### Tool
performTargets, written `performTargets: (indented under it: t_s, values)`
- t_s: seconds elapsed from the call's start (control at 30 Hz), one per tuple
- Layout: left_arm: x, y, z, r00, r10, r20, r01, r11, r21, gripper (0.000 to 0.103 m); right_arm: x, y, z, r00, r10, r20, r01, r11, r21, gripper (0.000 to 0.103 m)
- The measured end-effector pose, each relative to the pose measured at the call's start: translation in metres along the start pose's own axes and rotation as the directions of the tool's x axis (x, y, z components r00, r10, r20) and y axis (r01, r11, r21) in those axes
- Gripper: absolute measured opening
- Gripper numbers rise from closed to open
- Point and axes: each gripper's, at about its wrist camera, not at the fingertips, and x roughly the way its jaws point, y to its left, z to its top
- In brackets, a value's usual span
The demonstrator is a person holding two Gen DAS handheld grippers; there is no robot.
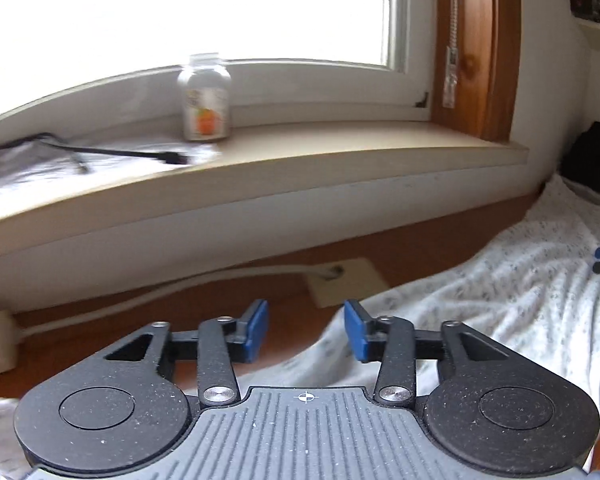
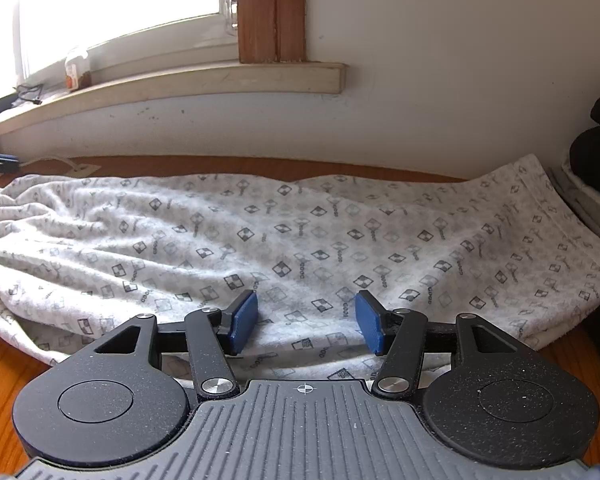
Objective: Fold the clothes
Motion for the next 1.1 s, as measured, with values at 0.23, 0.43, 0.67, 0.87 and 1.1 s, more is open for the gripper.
performTargets:
  t_s: [0.23,0.43,0.67,0.87,1.1]
  values:
    - [-0.031,0.042,-0.029,0.995,0.045,-0.084,-0.044,0.999,0.02,0.072,0.0,-0.001,0.0,1.0,0.003,0.001,-0.003,1.0,0.003,0.055]
    - [-0.025,0.058,-0.044,0.996,0.032,-0.088,-0.032,0.999,0.006,0.064,0.0,-0.001,0.0,1.0,0.004,0.003,-0.004,1.0,0.004,0.055]
    - [-0.036,0.06,-0.047,0.995,0.047,-0.089,-0.046,0.999,0.013,0.003,0.0,-0.001,0.0,1.0,0.005,0.004,-0.005,1.0,0.006,0.055]
    - [-0.025,0.05,-0.031,0.997,0.003,-0.076,-0.002,1.0,0.017,0.044,0.0,0.0,0.0,1.0,0.004,0.004,-0.004,1.0,0.007,0.055]
    - [0.015,0.026,-0.021,0.989,-0.102,-0.11,0.107,0.994,0.036,0.045,0.001,-0.002,0.0,1.0,0.007,0.005,-0.007,1.0,0.006,0.055]
